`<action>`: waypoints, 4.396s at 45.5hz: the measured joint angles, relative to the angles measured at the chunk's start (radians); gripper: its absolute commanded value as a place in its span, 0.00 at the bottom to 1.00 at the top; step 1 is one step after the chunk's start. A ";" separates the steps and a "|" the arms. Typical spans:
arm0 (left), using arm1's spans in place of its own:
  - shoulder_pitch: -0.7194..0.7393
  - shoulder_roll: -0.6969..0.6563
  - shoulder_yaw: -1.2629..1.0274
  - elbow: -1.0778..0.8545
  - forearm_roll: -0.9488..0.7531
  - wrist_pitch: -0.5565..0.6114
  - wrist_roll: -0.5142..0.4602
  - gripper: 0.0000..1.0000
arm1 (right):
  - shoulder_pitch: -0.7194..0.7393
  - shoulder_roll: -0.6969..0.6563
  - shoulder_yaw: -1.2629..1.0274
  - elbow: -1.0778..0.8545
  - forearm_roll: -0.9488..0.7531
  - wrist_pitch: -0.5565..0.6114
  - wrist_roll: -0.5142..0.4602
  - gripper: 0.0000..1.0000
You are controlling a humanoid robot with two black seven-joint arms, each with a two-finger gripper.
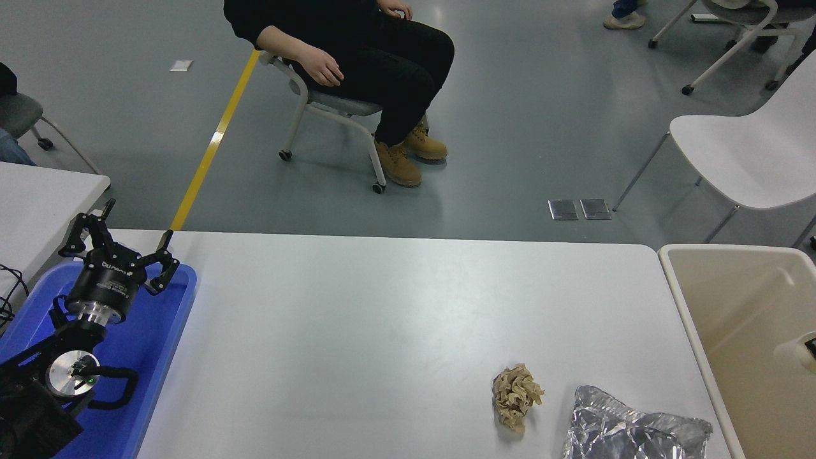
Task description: Clean the table surface
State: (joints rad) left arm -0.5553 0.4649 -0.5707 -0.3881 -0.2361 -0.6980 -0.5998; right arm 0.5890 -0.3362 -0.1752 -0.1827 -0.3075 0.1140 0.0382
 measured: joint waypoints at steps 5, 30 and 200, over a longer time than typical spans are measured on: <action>0.000 0.000 0.000 0.000 0.000 0.000 0.000 1.00 | -0.009 0.019 -0.001 0.000 0.000 -0.010 -0.001 0.00; 0.000 0.000 0.000 0.000 0.000 0.000 0.000 1.00 | -0.005 0.057 -0.004 0.001 -0.002 -0.024 -0.001 0.00; 0.000 0.000 0.000 0.000 0.000 0.000 0.000 1.00 | 0.409 -0.291 0.770 0.879 0.449 -0.001 0.123 0.99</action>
State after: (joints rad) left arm -0.5548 0.4647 -0.5703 -0.3881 -0.2360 -0.6980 -0.5998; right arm 0.9979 -0.6275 0.5946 0.6959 0.1411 0.1133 0.1613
